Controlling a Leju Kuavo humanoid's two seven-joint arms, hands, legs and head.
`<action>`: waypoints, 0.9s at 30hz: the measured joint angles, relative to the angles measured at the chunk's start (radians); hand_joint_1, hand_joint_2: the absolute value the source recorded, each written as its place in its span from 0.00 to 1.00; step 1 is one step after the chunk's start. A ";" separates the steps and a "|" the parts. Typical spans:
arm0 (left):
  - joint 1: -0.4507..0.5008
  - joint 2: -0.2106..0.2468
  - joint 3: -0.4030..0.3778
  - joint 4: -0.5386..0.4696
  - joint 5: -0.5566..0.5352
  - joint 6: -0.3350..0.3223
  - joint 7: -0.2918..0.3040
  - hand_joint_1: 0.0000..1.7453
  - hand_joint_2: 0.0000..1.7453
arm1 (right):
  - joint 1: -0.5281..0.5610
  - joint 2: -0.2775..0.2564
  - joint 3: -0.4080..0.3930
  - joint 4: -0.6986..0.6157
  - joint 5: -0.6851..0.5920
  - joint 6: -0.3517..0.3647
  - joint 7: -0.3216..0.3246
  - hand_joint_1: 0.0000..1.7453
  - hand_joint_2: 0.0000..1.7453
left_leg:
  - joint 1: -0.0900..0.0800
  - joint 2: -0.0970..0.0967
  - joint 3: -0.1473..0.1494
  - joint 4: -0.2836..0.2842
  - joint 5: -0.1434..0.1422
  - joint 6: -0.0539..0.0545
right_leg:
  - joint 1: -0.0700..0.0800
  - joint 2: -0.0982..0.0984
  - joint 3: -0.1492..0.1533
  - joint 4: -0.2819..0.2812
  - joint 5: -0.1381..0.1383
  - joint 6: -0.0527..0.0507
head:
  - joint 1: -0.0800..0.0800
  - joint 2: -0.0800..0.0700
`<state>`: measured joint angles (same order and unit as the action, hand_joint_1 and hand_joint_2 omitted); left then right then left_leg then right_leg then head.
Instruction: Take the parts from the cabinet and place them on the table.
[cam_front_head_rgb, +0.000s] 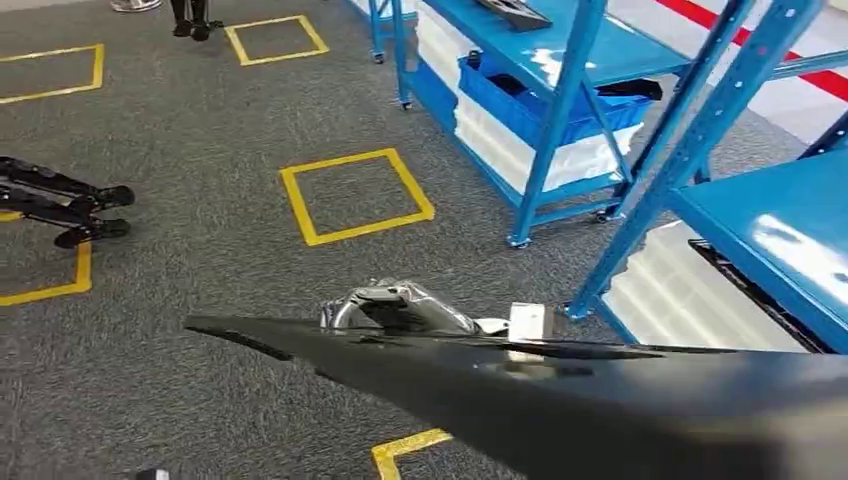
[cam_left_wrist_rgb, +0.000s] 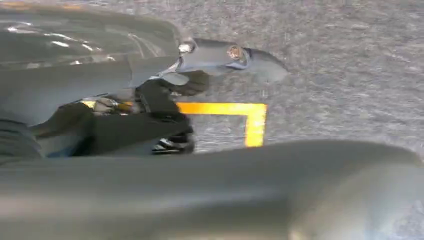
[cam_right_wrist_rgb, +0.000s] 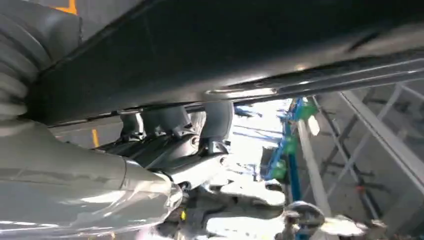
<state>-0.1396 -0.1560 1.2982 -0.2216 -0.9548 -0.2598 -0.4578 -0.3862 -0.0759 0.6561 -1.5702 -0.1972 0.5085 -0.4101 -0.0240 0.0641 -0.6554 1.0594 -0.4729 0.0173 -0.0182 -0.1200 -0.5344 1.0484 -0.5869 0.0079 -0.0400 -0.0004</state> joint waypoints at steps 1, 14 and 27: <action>0.004 0.001 0.000 0.000 0.000 0.000 0.000 0.00 1.00 | -0.002 0.002 0.003 0.007 -0.003 0.000 0.000 1.00 1.00 | -0.002 -0.012 0.000 -0.002 -0.001 0.005 | -0.001 -0.012 0.007 -0.008 0.000 0.004 | 0.000 0.000; -0.005 0.005 -0.001 0.000 -0.008 0.007 0.008 0.00 1.00 | -0.002 0.000 0.063 0.155 0.007 -0.006 -0.002 1.00 1.00 | 0.022 -0.181 0.044 -0.011 -0.025 0.006 | -0.011 0.202 -0.067 0.013 0.063 0.016 | 0.002 0.000; -0.004 0.006 -0.008 0.000 -0.012 0.009 0.009 0.00 1.00 | -0.036 0.035 0.164 0.261 0.012 0.003 -0.022 1.00 1.00 | 0.038 -0.037 -0.014 0.042 0.021 -0.025 | -0.006 0.035 -0.007 0.003 0.015 -0.007 | 0.000 0.000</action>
<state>-0.1433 -0.1503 1.2901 -0.2216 -0.9667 -0.2510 -0.4486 -0.4226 -0.0404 0.8202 -1.3092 -0.1850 0.5116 -0.4322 0.0137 0.0267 -0.6697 1.1018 -0.4521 -0.0081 -0.0242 -0.0850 -0.5410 1.0516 -0.5718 0.0012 -0.0404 -0.0004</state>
